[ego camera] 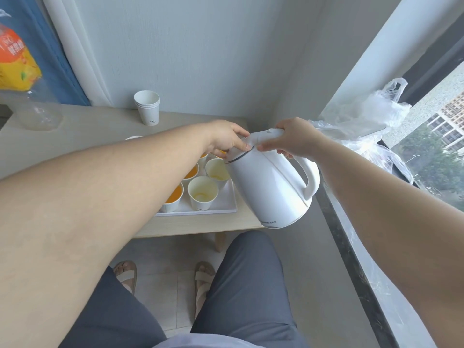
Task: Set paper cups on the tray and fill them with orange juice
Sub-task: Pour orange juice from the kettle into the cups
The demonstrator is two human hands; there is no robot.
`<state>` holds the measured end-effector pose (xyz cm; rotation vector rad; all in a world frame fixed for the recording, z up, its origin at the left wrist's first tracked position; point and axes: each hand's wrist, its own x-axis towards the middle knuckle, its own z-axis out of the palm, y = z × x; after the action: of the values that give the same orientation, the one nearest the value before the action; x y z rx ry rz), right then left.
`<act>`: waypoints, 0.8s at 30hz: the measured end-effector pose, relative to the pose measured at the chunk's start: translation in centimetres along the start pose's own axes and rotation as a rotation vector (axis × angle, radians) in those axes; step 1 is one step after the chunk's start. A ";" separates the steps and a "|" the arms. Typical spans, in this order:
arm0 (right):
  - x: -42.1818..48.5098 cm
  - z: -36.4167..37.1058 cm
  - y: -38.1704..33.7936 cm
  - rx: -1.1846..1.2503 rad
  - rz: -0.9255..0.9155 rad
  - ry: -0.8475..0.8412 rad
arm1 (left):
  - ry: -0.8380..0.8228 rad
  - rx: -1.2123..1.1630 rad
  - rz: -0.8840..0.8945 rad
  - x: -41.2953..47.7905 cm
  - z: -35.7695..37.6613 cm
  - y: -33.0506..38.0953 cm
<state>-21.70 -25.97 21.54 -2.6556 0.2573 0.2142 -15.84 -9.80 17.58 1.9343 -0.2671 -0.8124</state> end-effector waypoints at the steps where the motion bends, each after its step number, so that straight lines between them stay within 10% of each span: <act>1: 0.1 0.0 -0.1 -0.006 0.001 -0.002 | 0.000 -0.006 -0.001 0.1 0.0 -0.1; 24: 0.7 0.0 -1.2 -0.139 0.013 -0.050 | -0.044 -0.030 -0.027 1.0 -0.2 -1.0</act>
<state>-20.77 -25.02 21.98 -2.7820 0.2523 0.3122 -15.08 -9.71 16.36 1.8976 -0.2543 -0.8727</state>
